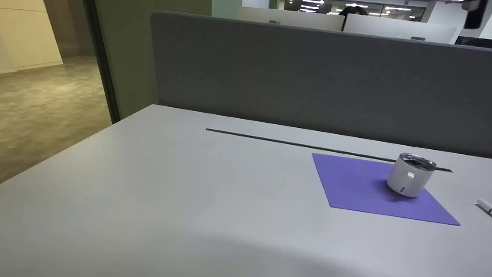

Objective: Close the lid of the flask

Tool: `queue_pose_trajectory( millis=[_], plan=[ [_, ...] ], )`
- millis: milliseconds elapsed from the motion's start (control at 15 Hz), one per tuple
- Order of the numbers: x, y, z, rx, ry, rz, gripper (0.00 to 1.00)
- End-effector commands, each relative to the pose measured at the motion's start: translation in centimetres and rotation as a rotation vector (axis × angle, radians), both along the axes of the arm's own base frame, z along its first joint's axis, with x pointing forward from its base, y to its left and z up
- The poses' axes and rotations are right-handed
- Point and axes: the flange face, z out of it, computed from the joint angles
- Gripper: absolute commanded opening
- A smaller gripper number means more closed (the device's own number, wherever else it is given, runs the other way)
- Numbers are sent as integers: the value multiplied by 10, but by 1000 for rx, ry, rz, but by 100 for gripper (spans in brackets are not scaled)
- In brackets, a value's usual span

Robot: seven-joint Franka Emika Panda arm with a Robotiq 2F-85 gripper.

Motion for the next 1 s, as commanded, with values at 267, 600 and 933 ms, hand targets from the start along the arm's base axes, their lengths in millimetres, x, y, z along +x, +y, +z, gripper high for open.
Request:
queue_pose_trajectory(
  millis=[267,600,933],
  plan=[
    [66,-88,16,-136,-144,-35,19],
    [80,-97,11,70,-121,-140,0],
    [77,-96,4,61,-126,-129,0]
  ],
)
